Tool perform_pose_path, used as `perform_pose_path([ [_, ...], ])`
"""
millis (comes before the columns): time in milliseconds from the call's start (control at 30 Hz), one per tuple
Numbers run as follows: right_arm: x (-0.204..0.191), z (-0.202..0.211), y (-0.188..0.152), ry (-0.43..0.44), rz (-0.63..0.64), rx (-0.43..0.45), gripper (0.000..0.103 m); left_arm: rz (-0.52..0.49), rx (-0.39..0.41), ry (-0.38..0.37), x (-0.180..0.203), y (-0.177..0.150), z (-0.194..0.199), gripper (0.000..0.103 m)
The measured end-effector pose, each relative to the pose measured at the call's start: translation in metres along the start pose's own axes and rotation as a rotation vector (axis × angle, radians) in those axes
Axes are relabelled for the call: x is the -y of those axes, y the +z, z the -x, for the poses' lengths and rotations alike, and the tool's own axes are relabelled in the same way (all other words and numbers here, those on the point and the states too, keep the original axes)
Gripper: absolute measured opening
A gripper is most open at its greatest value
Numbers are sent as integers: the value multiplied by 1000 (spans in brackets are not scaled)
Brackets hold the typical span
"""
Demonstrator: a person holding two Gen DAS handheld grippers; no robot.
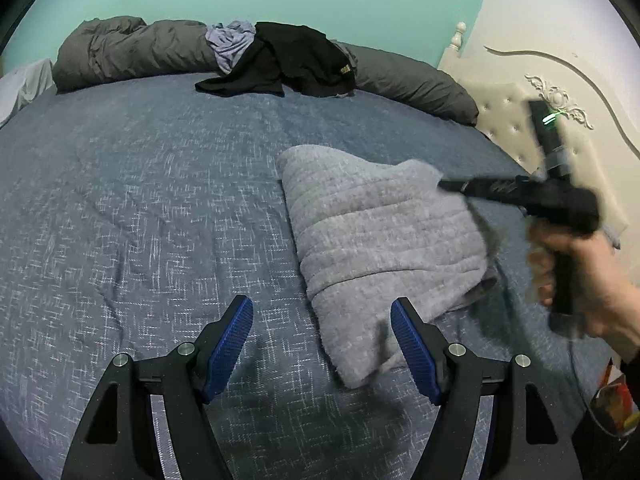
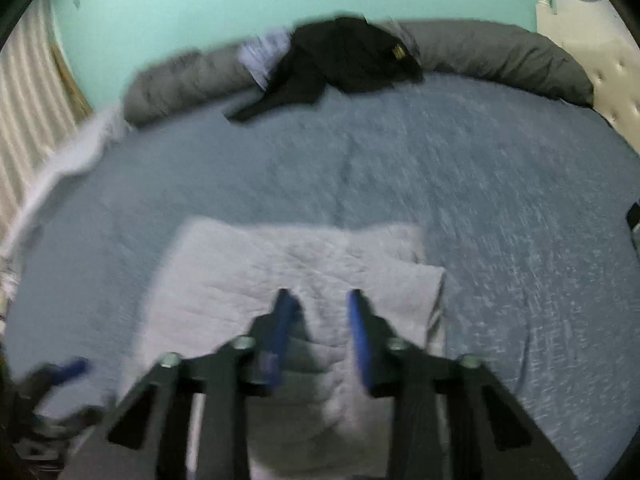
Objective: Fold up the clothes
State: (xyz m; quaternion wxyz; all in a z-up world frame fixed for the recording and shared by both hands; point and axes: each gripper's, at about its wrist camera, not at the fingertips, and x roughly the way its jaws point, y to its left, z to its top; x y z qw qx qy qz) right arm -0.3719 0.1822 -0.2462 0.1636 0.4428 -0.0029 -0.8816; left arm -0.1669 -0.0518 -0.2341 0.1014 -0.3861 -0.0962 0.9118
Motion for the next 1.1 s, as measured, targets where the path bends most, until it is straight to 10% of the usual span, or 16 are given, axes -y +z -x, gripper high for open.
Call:
perform_pose_path([
  [400, 5, 16, 7, 25, -31, 75, 13, 40, 4, -3, -10, 4, 4, 75],
  [800, -6, -50, 7, 1, -6, -87, 15, 30, -16, 3, -10, 2, 1, 75],
  [1100, -34, -32, 11, 24, 76, -43, 14, 27, -4, 1, -6, 4, 3, 75],
])
